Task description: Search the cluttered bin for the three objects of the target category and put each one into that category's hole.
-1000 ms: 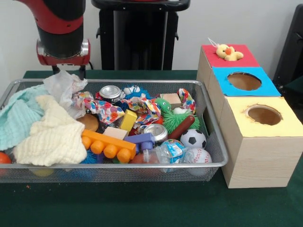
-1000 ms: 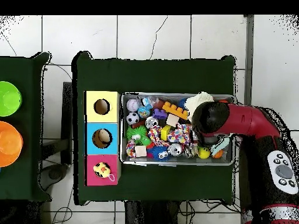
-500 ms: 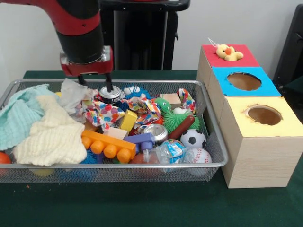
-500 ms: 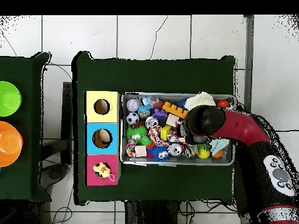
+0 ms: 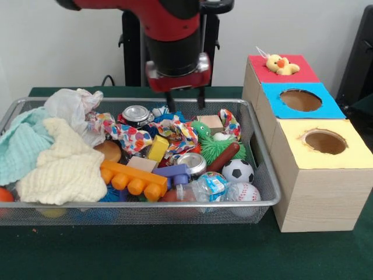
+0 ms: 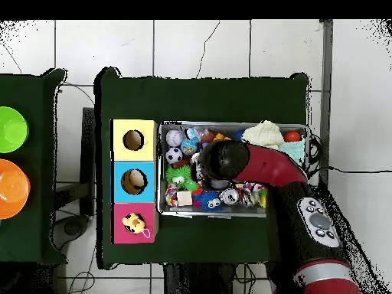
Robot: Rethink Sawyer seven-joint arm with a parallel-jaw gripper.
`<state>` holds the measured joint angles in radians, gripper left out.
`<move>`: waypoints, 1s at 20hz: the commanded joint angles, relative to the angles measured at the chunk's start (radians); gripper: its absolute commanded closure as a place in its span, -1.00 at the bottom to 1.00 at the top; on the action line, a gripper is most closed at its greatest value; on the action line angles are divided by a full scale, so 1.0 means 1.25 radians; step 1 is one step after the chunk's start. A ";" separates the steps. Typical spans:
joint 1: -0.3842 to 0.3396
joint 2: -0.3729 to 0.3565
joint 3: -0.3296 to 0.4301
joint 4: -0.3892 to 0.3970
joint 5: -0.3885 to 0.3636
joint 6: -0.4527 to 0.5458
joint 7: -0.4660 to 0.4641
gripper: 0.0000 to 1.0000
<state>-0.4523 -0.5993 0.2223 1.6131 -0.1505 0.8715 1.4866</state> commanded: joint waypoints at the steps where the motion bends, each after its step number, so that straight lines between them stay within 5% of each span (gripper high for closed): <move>1: 0.070 -0.024 -0.044 0.151 0.095 -0.052 0.298 -1.00; 5: 0.082 -0.003 -0.055 0.183 0.101 -0.141 0.296 -1.00; 11: 0.130 0.078 -0.121 0.151 -0.001 -0.221 0.287 -1.00; 20: 0.141 0.126 -0.156 0.122 -0.007 -0.324 0.242 -1.00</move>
<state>-0.2757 -0.5251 0.0832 1.7529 -0.1160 0.5603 1.6045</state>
